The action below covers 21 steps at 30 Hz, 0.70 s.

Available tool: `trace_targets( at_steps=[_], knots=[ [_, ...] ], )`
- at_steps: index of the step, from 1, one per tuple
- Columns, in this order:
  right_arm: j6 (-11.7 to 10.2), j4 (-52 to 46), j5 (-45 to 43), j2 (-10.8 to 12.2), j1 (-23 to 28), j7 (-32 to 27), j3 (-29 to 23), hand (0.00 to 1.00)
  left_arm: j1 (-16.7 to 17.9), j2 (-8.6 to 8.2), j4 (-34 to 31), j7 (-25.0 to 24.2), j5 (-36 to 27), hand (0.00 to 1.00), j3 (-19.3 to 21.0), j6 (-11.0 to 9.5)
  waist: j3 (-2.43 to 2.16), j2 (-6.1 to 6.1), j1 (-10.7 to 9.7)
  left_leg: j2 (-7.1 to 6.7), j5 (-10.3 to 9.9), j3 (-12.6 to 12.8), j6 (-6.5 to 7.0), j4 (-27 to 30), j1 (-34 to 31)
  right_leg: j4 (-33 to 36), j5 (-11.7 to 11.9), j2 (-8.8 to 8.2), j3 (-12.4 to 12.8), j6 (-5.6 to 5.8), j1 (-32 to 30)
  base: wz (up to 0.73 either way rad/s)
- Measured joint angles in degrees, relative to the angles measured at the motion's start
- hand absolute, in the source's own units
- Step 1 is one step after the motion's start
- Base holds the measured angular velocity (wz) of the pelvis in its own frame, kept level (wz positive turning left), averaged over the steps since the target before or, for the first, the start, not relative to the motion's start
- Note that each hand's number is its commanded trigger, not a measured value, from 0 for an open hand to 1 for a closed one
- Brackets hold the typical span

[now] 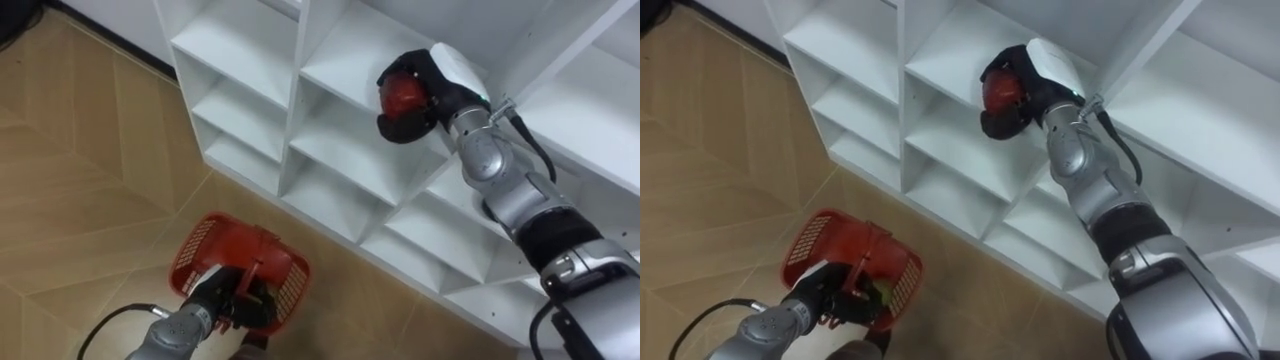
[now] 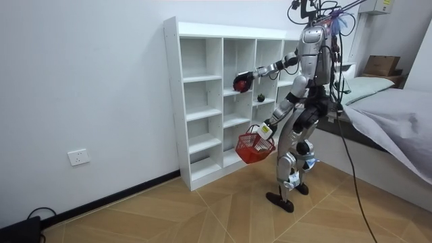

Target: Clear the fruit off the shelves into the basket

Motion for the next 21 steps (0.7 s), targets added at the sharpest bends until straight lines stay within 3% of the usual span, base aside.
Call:
trace_targets(
  at_steps=[8, 12, 17, 21],
  knots=[
    [1.3, -10.4, -1.3, 0.4, 4.6, 2.1, 0.3, 1.00, 0.0, -0.24, 0.0, 1.6, 0.0, 1.00, -0.1, 0.0, -0.11, -0.07, -1.6, 0.32, -0.1, 0.8, 0.00, -0.1, 0.1, -0.3, 0.0, 0.18, 0.7, -0.01, -0.4, -0.03],
    [1.4, -16.9, -1.4, 0.9, 8.6, 3.4, 1.2, 1.00, -0.1, -0.60, 0.0, 2.2, -0.6, 1.00, -0.2, -0.1, -0.70, 0.82, -2.3, 0.71, -0.5, 2.2, 0.00, 0.1, 0.1, 0.3, 0.1, 0.37, 1.9, -0.09, -1.1, -0.17],
    [1.4, -24.1, -1.3, 1.6, 15.6, 9.8, 4.7, 1.00, -0.2, -1.18, 0.1, 3.0, -1.7, 1.00, 0.0, -0.5, -1.52, 2.34, -3.5, 0.91, -0.5, 3.2, 0.01, 0.1, 0.1, 0.9, 0.3, 0.43, 3.3, -0.24, -1.9, -0.13],
    [1.1, -27.7, -0.9, 2.2, 17.4, 13.8, 5.1, 1.00, -0.1, -1.09, 0.7, 3.0, -1.7, 1.00, 0.2, -1.6, -1.68, 2.66, -3.9, 1.37, -0.3, 4.0, -0.13, -0.2, 0.2, 1.1, 0.5, 0.79, 4.3, -0.54, -2.3, -0.12]
  ],
)
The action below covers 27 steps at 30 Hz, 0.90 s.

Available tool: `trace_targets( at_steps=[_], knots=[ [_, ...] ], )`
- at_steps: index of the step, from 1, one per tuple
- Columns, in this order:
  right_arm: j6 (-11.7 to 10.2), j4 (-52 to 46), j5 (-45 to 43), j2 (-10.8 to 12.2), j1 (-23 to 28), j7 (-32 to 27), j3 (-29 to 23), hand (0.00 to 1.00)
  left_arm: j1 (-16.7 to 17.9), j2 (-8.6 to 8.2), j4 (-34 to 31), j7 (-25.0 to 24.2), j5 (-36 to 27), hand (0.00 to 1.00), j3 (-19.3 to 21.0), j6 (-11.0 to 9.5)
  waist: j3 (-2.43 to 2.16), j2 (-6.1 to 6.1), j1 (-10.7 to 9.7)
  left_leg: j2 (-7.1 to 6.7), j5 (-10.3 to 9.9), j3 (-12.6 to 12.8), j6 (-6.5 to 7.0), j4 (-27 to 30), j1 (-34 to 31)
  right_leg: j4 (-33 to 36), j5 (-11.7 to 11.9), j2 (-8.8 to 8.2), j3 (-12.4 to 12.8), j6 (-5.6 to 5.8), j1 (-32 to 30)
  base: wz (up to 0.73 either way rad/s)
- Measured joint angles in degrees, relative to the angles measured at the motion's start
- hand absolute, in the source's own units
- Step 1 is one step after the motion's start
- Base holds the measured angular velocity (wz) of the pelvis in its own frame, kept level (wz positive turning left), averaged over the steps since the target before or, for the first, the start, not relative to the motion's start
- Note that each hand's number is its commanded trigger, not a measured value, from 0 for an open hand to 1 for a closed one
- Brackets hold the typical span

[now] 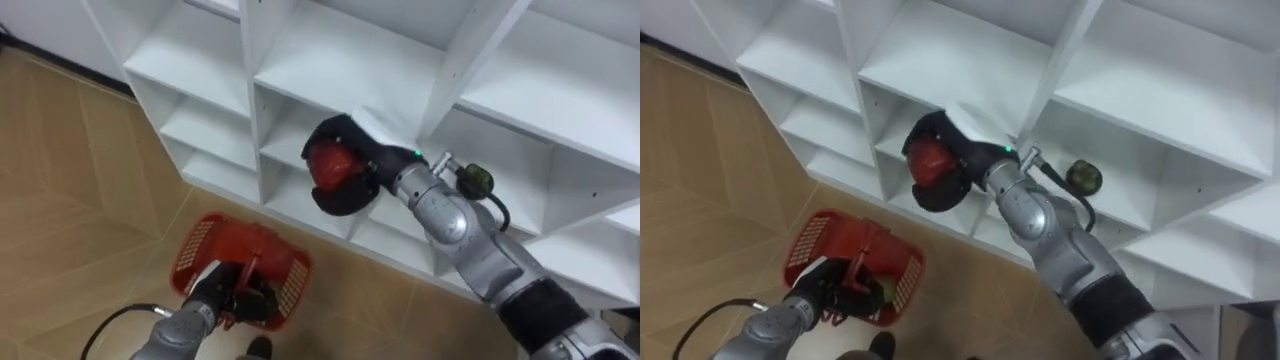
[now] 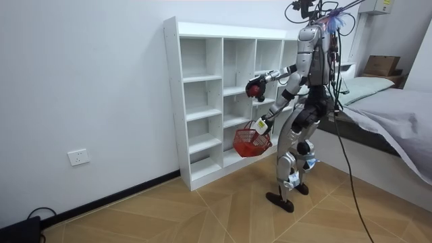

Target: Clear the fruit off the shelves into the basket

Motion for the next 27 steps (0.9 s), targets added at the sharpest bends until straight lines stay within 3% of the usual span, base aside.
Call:
trace_targets(
  at_steps=[6, 14, 21, 27],
  knots=[
    [-2.2, -3.6, 2.1, 0.1, 2.1, 2.6, 0.0, 1.00, 0.1, -0.07, 0.1, -0.2, -0.4, 1.00, 0.0, -0.2, -0.12, 0.22, -1.0, 0.08, 0.2, 0.7, 0.12, 0.0, 0.2, -0.2, 0.3, 0.10, 0.7, 0.09, -0.1, -0.05],
    [-2.7, -3.6, 2.2, 0.2, 4.5, 5.0, 0.0, 1.00, 0.0, -0.14, 1.2, 0.9, -0.5, 1.00, 0.0, -2.0, -0.11, 0.42, -2.3, 0.22, 0.1, 1.7, 0.35, 0.3, 0.1, -0.4, 0.9, 0.13, 1.6, 0.32, -0.3, -0.05],
    [-3.4, -3.6, 1.7, 0.7, 4.8, 6.9, 0.0, 1.00, 0.0, -0.40, 1.7, 2.5, -0.9, 1.00, 0.0, -2.5, -0.37, 1.92, -4.1, 0.24, 0.0, 1.8, 0.50, 0.7, -0.1, -0.4, 1.0, 0.13, 1.7, 0.38, -0.3, 0.00],
    [-4.1, -2.9, 1.7, 0.3, 5.3, 7.0, 0.0, 1.00, 0.0, -0.83, 1.7, 2.6, -2.8, 1.00, -0.2, -3.9, -0.45, 2.10, -5.3, 0.19, 0.0, 1.8, 0.50, 0.6, -0.1, -0.4, 1.0, 0.10, 1.8, 0.38, -0.5, 0.00]
  ],
)
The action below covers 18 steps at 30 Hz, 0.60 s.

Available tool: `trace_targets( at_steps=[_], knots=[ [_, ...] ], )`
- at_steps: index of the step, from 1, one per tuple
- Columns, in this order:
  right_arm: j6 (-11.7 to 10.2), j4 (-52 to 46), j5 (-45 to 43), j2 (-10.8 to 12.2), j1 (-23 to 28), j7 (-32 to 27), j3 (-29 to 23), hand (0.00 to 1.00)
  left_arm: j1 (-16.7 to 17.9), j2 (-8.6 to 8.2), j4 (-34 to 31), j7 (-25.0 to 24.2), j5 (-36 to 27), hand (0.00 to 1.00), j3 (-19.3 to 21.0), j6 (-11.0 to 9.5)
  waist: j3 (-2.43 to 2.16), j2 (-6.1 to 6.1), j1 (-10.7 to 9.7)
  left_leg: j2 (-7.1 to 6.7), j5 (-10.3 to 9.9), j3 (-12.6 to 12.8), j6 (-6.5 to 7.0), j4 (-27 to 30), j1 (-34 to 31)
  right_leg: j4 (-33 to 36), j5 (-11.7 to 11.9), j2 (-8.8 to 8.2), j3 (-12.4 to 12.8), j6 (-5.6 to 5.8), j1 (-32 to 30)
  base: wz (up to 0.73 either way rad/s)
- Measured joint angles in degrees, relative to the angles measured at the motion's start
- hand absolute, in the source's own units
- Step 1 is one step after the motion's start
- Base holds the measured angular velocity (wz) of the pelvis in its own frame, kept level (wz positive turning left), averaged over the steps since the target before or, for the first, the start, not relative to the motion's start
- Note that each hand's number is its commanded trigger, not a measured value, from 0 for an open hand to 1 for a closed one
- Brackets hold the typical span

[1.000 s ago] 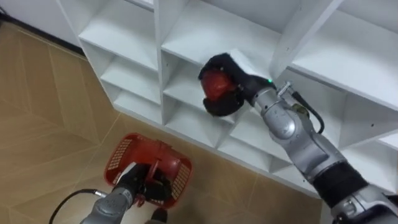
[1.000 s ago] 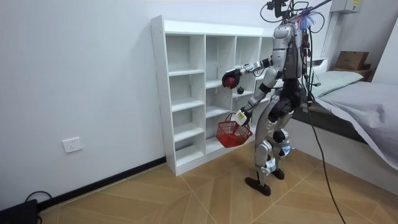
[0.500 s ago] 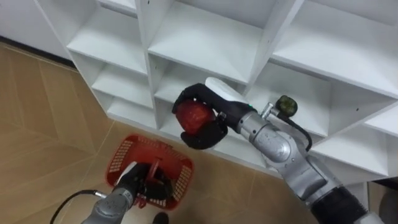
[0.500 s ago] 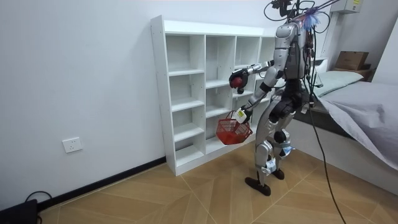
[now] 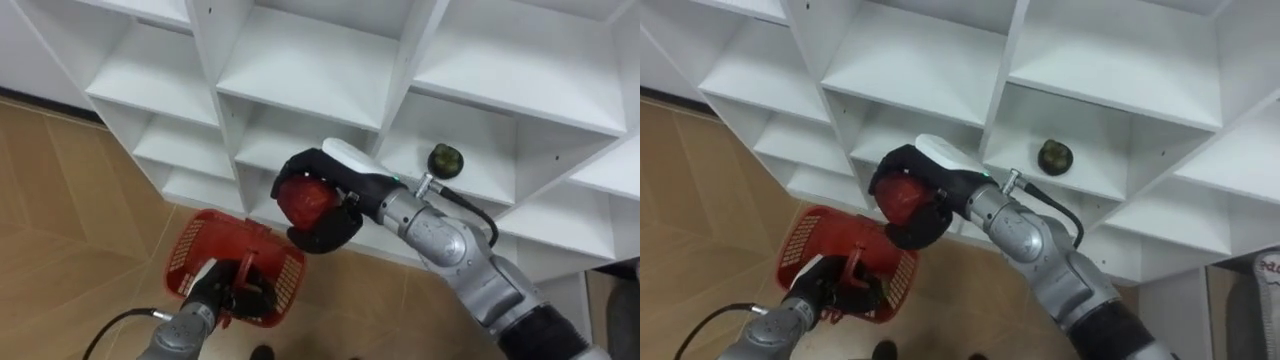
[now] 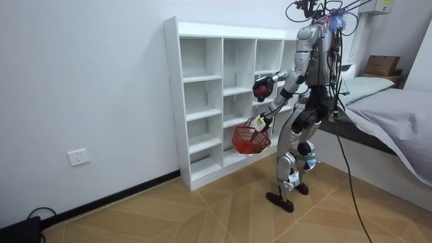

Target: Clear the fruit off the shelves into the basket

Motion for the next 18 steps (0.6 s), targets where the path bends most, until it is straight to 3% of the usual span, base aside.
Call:
trace_targets(
  at_steps=[5, 12, 18],
  knots=[
    [-0.4, 0.1, -0.1, -0.8, 2.9, 0.0, 0.0, 1.00, 0.0, -0.08, -0.5, 0.0, -0.1, 1.00, -0.1, -0.7, 0.02, 0.03, -0.1, -0.15, 0.0, 0.2, 0.04, -0.2, -0.2, 0.1, 0.0, -0.11, 0.4, 0.04, -0.6, -0.03],
    [-0.4, 0.1, -4.6, -2.6, 4.5, 0.0, 0.0, 1.00, 0.0, -0.43, -6.7, -0.5, -0.2, 1.00, 0.0, -1.2, -0.01, 0.65, 0.1, -0.12, 0.0, 0.9, 0.11, -0.6, -0.9, 0.3, 0.2, -0.32, 0.2, -0.02, -1.8, -0.05],
    [-0.5, 0.4, -7.3, -2.6, 6.4, 0.0, -0.1, 1.00, 0.0, -1.58, -8.5, -1.1, -2.1, 1.00, 0.1, -3.2, -0.12, 1.38, 0.2, -0.14, 0.0, 1.5, 0.12, -1.3, -0.3, 0.2, 0.2, -0.44, 0.4, 0.00, -1.8, -0.04]
  ],
)
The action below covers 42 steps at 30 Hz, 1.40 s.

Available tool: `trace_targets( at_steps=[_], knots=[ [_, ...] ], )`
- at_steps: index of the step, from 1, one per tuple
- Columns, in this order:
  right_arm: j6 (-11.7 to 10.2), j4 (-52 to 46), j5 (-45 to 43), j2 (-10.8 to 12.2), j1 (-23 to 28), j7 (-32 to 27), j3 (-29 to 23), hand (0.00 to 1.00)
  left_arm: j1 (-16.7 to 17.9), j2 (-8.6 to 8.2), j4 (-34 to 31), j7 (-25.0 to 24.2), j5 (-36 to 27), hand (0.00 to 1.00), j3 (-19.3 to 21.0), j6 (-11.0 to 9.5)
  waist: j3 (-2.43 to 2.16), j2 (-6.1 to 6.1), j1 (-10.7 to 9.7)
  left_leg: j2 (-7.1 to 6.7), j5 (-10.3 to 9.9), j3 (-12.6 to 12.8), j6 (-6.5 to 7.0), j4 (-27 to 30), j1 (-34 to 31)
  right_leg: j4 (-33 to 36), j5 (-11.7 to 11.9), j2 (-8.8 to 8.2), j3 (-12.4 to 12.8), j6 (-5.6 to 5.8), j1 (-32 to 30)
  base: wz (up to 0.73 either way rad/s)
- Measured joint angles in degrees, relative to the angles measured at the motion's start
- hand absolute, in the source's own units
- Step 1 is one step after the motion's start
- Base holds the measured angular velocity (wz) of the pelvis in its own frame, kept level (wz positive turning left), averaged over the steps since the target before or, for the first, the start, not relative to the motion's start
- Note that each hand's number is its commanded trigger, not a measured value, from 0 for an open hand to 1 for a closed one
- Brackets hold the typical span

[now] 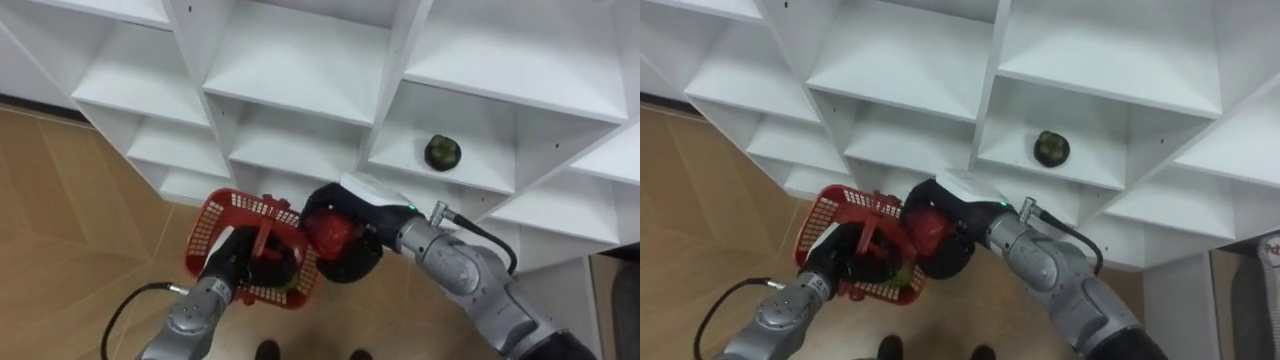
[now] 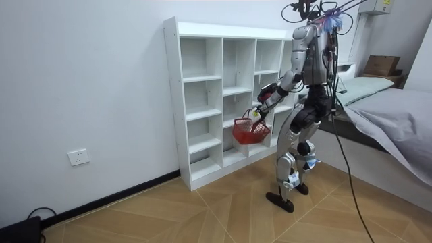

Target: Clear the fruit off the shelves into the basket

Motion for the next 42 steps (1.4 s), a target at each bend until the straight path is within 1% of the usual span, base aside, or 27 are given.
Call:
trace_targets(
  at_steps=[2, 3, 4, 8, 12, 17, 19, 23, 25, 29, 31, 32, 33, 35, 37, 42],
  knots=[
    [0.0, 0.7, -0.7, 0.0, 0.3, 0.0, 0.0, 1.00, 0.0, -0.11, -0.3, -0.8, -0.4, 1.00, 0.0, 0.0, 0.06, 0.26, 0.0, 0.02, 0.0, 0.0, 0.00, 0.0, 0.0, -0.1, 0.0, 0.03, 0.0, 0.00, 0.0, 0.00],
    [0.0, 1.6, -1.1, -0.1, 0.3, 0.1, 0.0, 1.00, 0.0, -0.42, -0.3, -1.4, -1.6, 1.00, -0.1, 0.0, 0.00, 0.48, 0.0, 0.01, 0.0, 0.0, 0.00, 0.0, 0.0, -0.2, 0.0, 0.03, 0.0, 0.00, 0.0, 0.00],
    [0.0, 1.9, -1.5, -0.3, 0.3, 0.4, 0.0, 1.00, 0.0, -0.61, -0.8, -2.0, -2.5, 1.00, -0.1, 0.0, 0.03, 0.67, 0.0, 0.01, 0.0, 0.0, 0.00, -0.1, 0.0, -0.2, 0.0, 0.02, 0.0, 0.02, 0.0, 0.00],
    [0.1, 1.9, -2.1, -0.3, 0.4, 1.4, 0.0, 1.00, 0.3, -0.87, -2.9, -3.7, -5.5, 1.00, -0.1, 0.0, -0.08, 1.09, 0.0, 0.04, 0.0, 0.1, -0.01, -0.1, 0.0, -0.2, 0.0, 0.12, 0.5, 0.04, 0.0, 0.00],
    [0.1, 1.6, -2.3, -0.2, 0.4, 1.8, -0.4, 1.00, 1.6, -0.42, -5.6, -4.4, -8.0, 1.00, -1.2, 0.0, -0.19, 1.29, -0.1, 0.04, 0.0, 0.2, -0.01, -0.2, 0.2, -0.1, -0.1, 0.14, 0.7, 0.04, 0.0, 0.00],
    [0.1, 1.6, -2.1, 0.0, 0.4, 1.8, -0.4, 1.00, 2.5, 0.08, -6.8, -4.5, -9.2, 1.00, -1.7, 0.0, -0.30, 1.44, -0.2, 0.03, 0.0, 0.2, 0.00, -0.1, 0.2, -0.1, -0.1, 0.08, 0.6, 0.05, 0.1, 0.01],
    [0.1, 1.6, -1.9, -0.2, 0.5, 1.8, -0.4, 1.00, 3.2, 0.50, -8.3, -4.5, -9.2, 1.00, -2.5, 0.0, -0.49, 1.65, -0.3, 0.00, 0.0, 0.1, 0.00, 0.0, 0.2, -0.1, -0.1, 0.07, 0.5, 0.07, 0.3, 0.04],
    [0.2, 1.6, -1.9, -0.4, 0.5, 1.7, -0.5, 1.00, 3.3, 0.66, -8.4, -5.3, -9.3, 1.00, -2.8, 0.0, -0.76, 2.11, -0.4, 0.02, 0.0, 0.0, 0.00, 0.0, 0.2, 0.0, -0.1, 0.06, 0.5, 0.07, 0.3, 0.00],
    [0.2, 1.6, -1.6, -0.4, 0.4, 1.5, -0.5, 1.00, 3.3, 0.86, -8.4, -5.6, -11.2, 1.00, -3.2, 0.1, -0.87, 2.32, -0.4, 0.02, 0.0, 0.0, 0.00, 0.0, 0.3, 0.1, -0.1, 0.03, 0.5, 0.07, 0.3, 0.00],
    [0.3, 1.8, -1.5, 0.1, 0.3, 0.2, -1.2, 1.00, 3.5, 0.63, -8.4, -6.4, -14.0, 1.00, -3.5, 0.1, -0.83, 2.38, -0.8, -0.03, 0.0, 0.1, 0.00, 0.0, 0.4, 0.7, -0.3, -0.05, 0.7, 0.09, 0.3, 0.00],
    [0.3, 1.8, -1.5, 1.3, 0.3, -0.4, -3.0, 1.00, 3.7, -0.07, -8.5, -8.0, -15.4, 1.00, -3.5, 0.1, -0.82, 2.38, -0.9, -0.06, 0.1, 0.3, 0.07, -0.1, 0.5, 0.9, -0.7, 0.04, 1.3, 0.27, 0.1, 0.00],
    [0.3, 1.7, -1.6, 1.5, 0.3, -0.6, -3.3, 1.00, 3.7, -0.11, -8.5, -8.1, -15.9, 1.00, -3.4, 0.1, -0.82, 2.37, -0.9, -0.03, 0.1, 0.3, 0.07, -0.1, 0.5, 0.9, -0.7, 0.03, 1.3, 0.27, 0.1, -0.04],
    [0.3, 1.7, -1.5, 1.6, 0.4, -0.9, -3.6, 1.00, 3.9, -0.77, -8.5, -8.2, -16.7, 1.00, -3.0, 0.1, -0.82, 2.34, -1.0, 0.00, 0.1, 0.5, 0.07, -0.1, 0.7, 1.0, -0.7, 0.02, 1.4, 0.25, 0.1, -0.08],
    [0.2, 1.7, -1.5, 2.0, 0.5, -1.1, -4.6, 1.00, 4.2, -0.88, -8.5, -8.3, -17.9, 1.00, -2.3, 0.1, -0.81, 2.33, -1.1, 0.01, 0.1, 0.9, 0.07, -0.2, 0.9, 1.1, -0.7, 0.00, 1.6, 0.25, 0.1, -0.09],
    [0.2, 1.7, -1.5, 2.4, 0.5, -2.6, -5.1, 1.00, 4.5, -0.88, -8.5, -8.5, -18.1, 1.00, -2.2, 0.1, -0.77, 2.25, -1.4, 0.01, 0.1, 1.4, 0.11, -0.6, 1.3, 1.2, -0.7, 0.01, 2.1, 0.25, 0.1, -0.09],
    [0.2, 1.7, -1.5, 2.7, 0.5, -4.9, -5.6, 1.00, 5.0, -1.00, -8.5, -10.0, -18.4, 1.00, -2.4, 0.1, -0.65, 2.07, -2.0, 0.08, 0.1, 1.6, 0.12, -0.6, 1.3, 1.0, -0.7, 0.19, 2.5, 0.30, 0.1, -0.02]
  ],
)
